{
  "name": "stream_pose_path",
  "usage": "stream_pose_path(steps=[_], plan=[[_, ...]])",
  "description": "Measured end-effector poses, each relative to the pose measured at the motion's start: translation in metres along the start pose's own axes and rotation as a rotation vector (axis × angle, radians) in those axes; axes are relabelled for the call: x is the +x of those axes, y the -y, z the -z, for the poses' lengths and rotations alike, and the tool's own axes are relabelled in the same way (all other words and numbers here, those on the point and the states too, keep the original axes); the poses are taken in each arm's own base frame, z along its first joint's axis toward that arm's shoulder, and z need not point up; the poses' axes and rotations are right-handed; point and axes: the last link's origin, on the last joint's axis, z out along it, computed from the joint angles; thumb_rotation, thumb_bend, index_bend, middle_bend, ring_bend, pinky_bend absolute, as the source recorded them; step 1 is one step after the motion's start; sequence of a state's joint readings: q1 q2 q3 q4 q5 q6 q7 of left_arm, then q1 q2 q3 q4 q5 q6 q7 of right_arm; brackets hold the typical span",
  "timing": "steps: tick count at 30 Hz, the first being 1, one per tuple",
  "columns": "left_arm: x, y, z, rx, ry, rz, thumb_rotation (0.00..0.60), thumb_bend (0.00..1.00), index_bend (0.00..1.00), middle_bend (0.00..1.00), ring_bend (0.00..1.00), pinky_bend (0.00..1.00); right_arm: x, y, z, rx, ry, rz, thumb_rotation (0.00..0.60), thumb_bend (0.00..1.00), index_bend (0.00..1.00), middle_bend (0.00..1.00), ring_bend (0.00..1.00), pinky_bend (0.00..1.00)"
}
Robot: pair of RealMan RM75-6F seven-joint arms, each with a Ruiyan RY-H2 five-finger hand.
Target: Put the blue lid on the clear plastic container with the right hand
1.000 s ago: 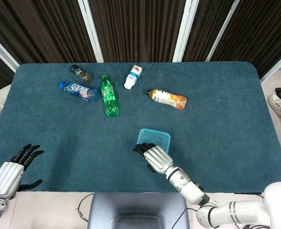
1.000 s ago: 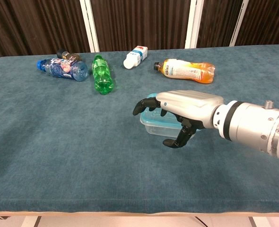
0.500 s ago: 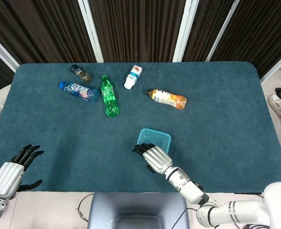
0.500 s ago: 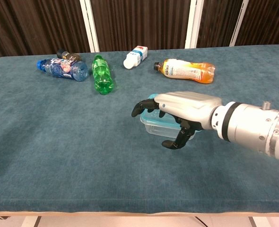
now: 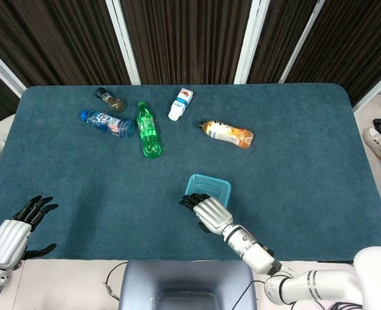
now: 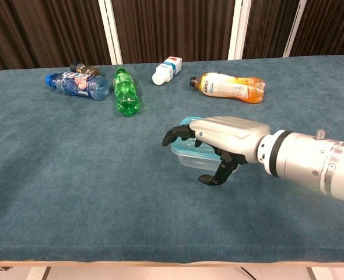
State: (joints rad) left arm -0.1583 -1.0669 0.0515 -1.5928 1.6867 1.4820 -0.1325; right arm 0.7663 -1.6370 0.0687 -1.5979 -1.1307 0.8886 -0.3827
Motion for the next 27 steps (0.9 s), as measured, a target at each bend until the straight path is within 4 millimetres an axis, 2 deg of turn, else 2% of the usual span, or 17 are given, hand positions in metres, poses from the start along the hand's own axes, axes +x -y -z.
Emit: stream_pose_path(steps=[14,22,27], plan=[[0.0,0.0,0.0,0.002,0.0,0.001,0.6,0.5,0.21,0.12,0.08,0.35,-0.002,-0.005,0.002,0.008,0.009,-0.003,0.6,0.45,0.31,0.26,0.19,0.35],[0.0,0.0,0.0,0.0,0.0,0.0,0.6,0.5,0.21,0.12,0.08,0.35,0.017,-0.006,0.016,0.014,-0.125,0.03,0.6,0.44,0.31,0.26,0.19,0.35],[0.0,0.0,0.0,0.0,-0.001,-0.003,0.6,0.5,0.21,0.12,0.08,0.35,0.035,-0.015,0.038,-0.009,-0.26,0.088,0.6,0.43,0.3,0.25,0.18,0.33]])
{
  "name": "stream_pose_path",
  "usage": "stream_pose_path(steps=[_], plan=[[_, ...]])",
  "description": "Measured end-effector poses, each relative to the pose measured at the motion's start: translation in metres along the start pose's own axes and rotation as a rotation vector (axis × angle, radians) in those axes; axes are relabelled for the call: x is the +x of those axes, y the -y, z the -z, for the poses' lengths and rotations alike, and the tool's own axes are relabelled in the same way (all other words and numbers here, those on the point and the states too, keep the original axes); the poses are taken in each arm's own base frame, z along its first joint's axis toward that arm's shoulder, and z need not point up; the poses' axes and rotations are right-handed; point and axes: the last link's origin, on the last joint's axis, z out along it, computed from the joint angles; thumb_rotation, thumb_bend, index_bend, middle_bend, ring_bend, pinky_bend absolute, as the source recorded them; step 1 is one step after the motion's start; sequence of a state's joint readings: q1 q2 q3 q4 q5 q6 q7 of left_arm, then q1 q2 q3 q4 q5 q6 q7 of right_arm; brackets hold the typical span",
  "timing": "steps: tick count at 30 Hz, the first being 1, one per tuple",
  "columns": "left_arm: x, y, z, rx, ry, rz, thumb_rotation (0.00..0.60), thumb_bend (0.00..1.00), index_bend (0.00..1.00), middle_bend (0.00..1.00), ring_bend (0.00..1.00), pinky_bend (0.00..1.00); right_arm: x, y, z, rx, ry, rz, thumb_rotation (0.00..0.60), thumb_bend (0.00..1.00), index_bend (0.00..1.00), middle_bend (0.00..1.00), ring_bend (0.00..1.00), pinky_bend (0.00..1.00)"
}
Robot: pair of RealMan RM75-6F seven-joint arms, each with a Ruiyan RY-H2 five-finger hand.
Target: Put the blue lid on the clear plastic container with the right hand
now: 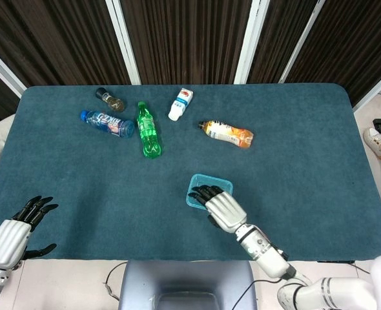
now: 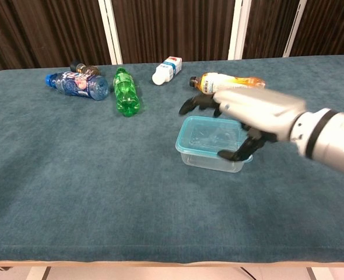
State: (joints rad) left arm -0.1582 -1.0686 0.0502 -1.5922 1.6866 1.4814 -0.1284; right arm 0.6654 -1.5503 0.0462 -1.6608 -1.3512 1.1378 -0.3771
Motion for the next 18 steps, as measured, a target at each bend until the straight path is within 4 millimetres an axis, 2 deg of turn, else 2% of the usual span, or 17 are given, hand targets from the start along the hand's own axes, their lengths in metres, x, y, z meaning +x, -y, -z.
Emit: stream_pose_path(steps=[4,7,9,14,18], plan=[[0.0,0.0,0.0,0.001,-0.006,-0.001,0.6,0.49,0.21,0.12,0.08,0.35,0.014,-0.018,0.027,-0.064,-0.079,0.086,0.6,0.42,0.21,0.18,0.11,0.22],[0.0,0.0,-0.001,0.002,-0.007,-0.008,0.6,0.5,0.21,0.12,0.08,0.35,0.021,-0.036,0.058,-0.16,-0.108,0.162,0.6,0.35,0.05,0.08,0.04,0.08],[-0.001,-0.001,-0.001,0.003,-0.008,-0.012,0.6,0.49,0.21,0.12,0.08,0.35,0.024,-0.048,0.082,-0.238,-0.121,0.21,0.6,0.32,0.0,0.03,0.01,0.03],[-0.003,-0.002,-0.002,0.006,-0.015,-0.031,0.6,0.5,0.21,0.12,0.08,0.35,0.031,-0.073,0.142,-0.419,-0.158,0.286,0.6,0.31,0.0,0.0,0.0,0.0],[-0.005,-0.004,-0.003,0.007,-0.024,-0.047,0.6,0.5,0.21,0.12,0.08,0.35,0.032,-0.088,0.17,-0.49,-0.167,0.283,0.6,0.31,0.0,0.0,0.0,0.0]])
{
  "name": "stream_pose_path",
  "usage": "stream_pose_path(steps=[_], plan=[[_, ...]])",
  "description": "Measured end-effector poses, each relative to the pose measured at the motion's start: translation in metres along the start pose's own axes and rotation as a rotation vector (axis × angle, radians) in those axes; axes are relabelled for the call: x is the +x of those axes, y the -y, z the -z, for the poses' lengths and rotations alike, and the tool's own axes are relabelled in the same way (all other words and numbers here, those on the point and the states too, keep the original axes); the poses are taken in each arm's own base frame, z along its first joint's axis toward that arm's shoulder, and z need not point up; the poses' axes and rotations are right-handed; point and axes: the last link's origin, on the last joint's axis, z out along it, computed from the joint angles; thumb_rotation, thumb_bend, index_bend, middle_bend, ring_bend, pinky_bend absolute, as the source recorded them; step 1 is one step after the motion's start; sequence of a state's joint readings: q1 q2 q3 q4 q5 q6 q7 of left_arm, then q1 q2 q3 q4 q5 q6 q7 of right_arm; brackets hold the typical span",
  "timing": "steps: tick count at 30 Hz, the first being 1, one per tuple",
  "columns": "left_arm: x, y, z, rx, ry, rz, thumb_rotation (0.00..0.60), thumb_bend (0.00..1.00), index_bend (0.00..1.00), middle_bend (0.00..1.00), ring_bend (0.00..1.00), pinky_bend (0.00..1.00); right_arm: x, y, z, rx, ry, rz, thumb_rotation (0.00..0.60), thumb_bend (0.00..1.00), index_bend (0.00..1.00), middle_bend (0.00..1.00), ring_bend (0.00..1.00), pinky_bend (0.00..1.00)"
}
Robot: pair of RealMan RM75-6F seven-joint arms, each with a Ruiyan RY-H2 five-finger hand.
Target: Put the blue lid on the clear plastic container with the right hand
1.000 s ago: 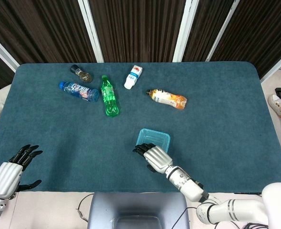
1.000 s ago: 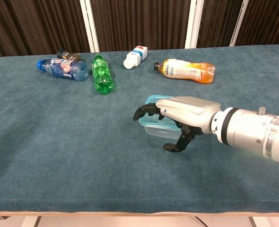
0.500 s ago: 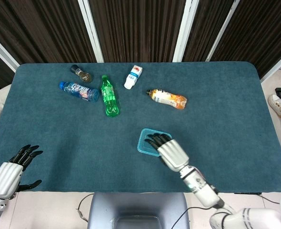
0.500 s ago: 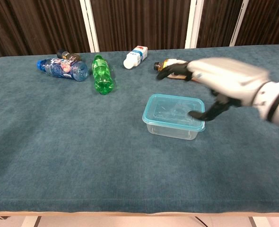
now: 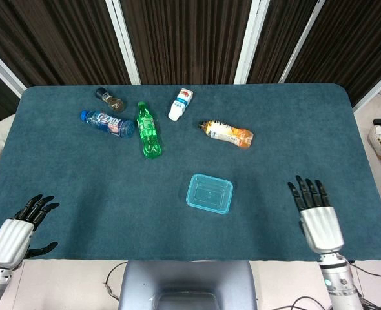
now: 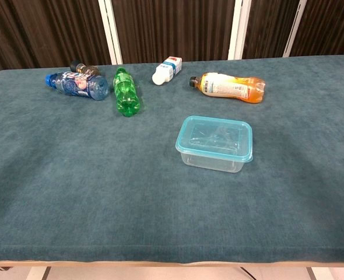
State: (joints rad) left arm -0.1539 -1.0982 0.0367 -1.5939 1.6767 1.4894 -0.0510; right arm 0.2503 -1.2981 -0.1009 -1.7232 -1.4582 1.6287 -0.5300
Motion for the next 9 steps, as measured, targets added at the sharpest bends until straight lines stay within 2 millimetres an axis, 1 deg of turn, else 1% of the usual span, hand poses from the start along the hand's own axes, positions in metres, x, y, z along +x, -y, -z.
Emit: stream_pose_path(steps=[5,9], plan=[[-0.001,-0.002,-0.001,0.002,-0.014,-0.01,0.6,0.5,0.21,0.11,0.08,0.35,-0.005,-0.026,0.012,-0.057,0.035,-0.017,0.6,0.31,0.0,0.0,0.0,0.0],[-0.001,-0.002,-0.001,0.004,-0.02,-0.011,0.6,0.5,0.21,0.11,0.08,0.35,-0.007,-0.03,0.014,-0.062,0.053,-0.021,0.6,0.31,0.0,0.0,0.0,0.0]])
